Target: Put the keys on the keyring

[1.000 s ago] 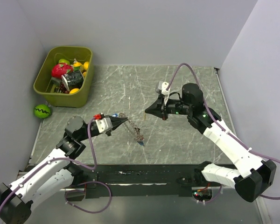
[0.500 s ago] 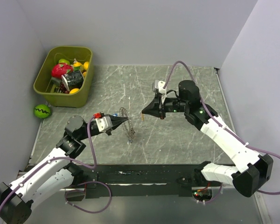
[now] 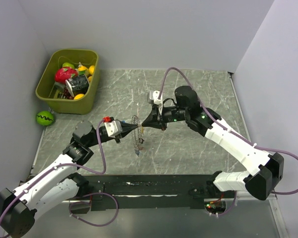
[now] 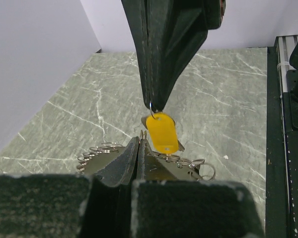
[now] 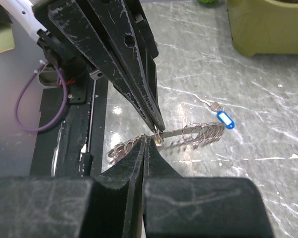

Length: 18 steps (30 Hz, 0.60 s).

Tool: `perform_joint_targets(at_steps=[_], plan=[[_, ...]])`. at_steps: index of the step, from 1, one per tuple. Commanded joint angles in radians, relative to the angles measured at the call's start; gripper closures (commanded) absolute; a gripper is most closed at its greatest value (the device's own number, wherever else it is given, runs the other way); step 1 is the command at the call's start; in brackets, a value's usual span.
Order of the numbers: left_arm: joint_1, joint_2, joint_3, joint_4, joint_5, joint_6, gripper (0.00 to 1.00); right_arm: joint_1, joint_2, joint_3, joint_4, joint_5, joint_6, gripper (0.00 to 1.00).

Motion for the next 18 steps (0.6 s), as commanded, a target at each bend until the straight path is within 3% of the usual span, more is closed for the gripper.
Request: perform_joint_targets(at_steps=[1, 18], plan=[[-0.002, -0.011, 0.055, 0.078, -0.014, -0.009, 0.99, 0.028, 0.027, 0.055, -0.023, 0.049, -0.029, 1.00], [-0.002, -0.004, 0.064, 0.064, -0.008, -0.004, 0.99, 0.052, 0.054, 0.072, -0.014, 0.109, -0.019, 1.00]])
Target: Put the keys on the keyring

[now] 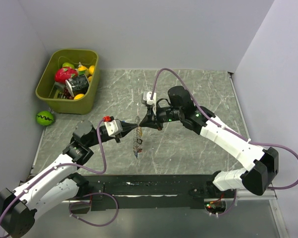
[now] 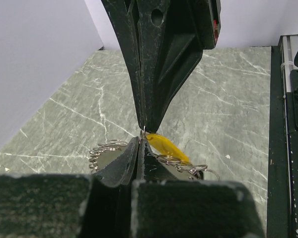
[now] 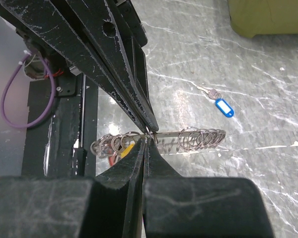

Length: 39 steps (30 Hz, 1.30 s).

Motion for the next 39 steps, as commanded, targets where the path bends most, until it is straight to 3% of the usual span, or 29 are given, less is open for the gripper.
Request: perform_joint_targets(at_steps=[1, 25, 39], plan=[[-0.002, -0.005, 0.061, 0.071, 0.009, -0.003, 0.99, 0.016, -0.010, 0.040, 0.023, 0.023, 0.000, 1.00], [-0.002, -0.017, 0.067, 0.041, 0.018, -0.007, 0.99, 0.078, -0.034, -0.013, 0.138, 0.331, 0.092, 1.00], [-0.002, -0.056, 0.058, 0.028, 0.003, -0.011, 0.99, 0.077, -0.068, -0.064, 0.187, 0.389, 0.140, 1.00]])
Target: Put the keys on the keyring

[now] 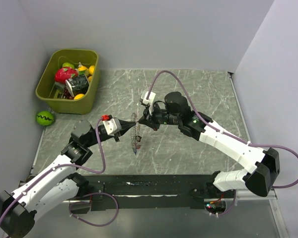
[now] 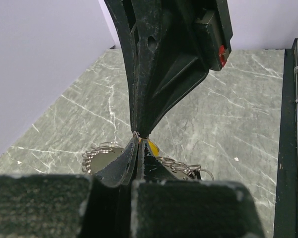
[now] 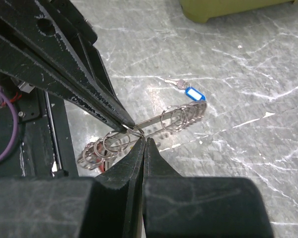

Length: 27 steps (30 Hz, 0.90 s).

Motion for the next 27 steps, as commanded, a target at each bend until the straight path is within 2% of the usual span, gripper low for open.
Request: perform_joint_targets(at_steps=[1, 11, 16, 17, 19, 20, 23, 27], plan=[[-0.011, -0.035, 0.044, 0.063, 0.044, -0.016, 0.99, -0.002, -0.038, -0.004, 0.084, 0.062, 0.009, 1.00], [-0.011, -0.055, 0.011, 0.121, 0.053, -0.035, 0.99, -0.005, -0.095, -0.059, 0.131, 0.022, 0.002, 0.99], [-0.011, -0.038, 0.018, 0.131, 0.072, -0.041, 0.99, -0.022, -0.163, -0.111, 0.179, 0.021, 0.009, 0.68], [-0.011, -0.036, 0.017, 0.137, 0.072, -0.044, 0.99, -0.027, -0.176, -0.120, 0.189, 0.021, 0.011, 0.57], [-0.011, -0.032, 0.018, 0.147, 0.075, -0.046, 0.99, -0.041, -0.214, -0.143, 0.208, 0.013, 0.005, 0.47], [-0.011, -0.030, 0.018, 0.151, 0.073, -0.050, 0.99, -0.047, -0.229, -0.150, 0.212, 0.004, 0.003, 0.37], [-0.009, -0.026, 0.014, 0.177, 0.098, -0.052, 0.99, -0.080, -0.282, -0.185, 0.246, -0.097, 0.002, 0.26], [-0.011, -0.021, 0.008, 0.230, 0.133, -0.073, 0.99, -0.111, -0.311, -0.191, 0.282, -0.292, 0.009, 0.27]])
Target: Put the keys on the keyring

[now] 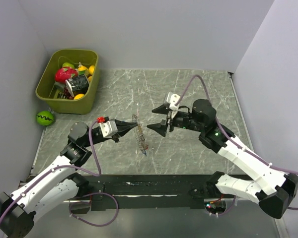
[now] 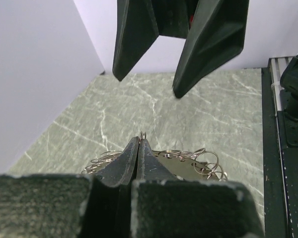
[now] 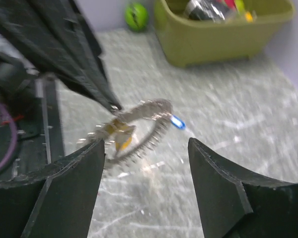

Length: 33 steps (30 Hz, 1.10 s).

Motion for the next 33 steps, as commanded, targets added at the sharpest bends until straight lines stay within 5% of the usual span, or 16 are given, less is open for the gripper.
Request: perform_joint_targets(at_steps=[1, 6, 13, 33], plan=[[-0.005, -0.006, 0.000, 0.160, 0.087, -0.030, 0.99, -0.032, -0.037, 0.009, 0.098, -0.249, 0.006, 0.30], [-0.005, -0.003, -0.034, 0.306, 0.148, -0.079, 0.99, -0.035, -0.001, 0.030, 0.137, -0.427, 0.040, 0.38], [-0.005, 0.008, -0.038, 0.390, 0.183, -0.124, 0.99, -0.032, 0.032, 0.044, 0.141, -0.452, 0.054, 0.51], [-0.003, 0.013, -0.026, 0.406, 0.210, -0.125, 0.99, -0.032, 0.097, 0.049, 0.199, -0.458, 0.124, 0.55]])
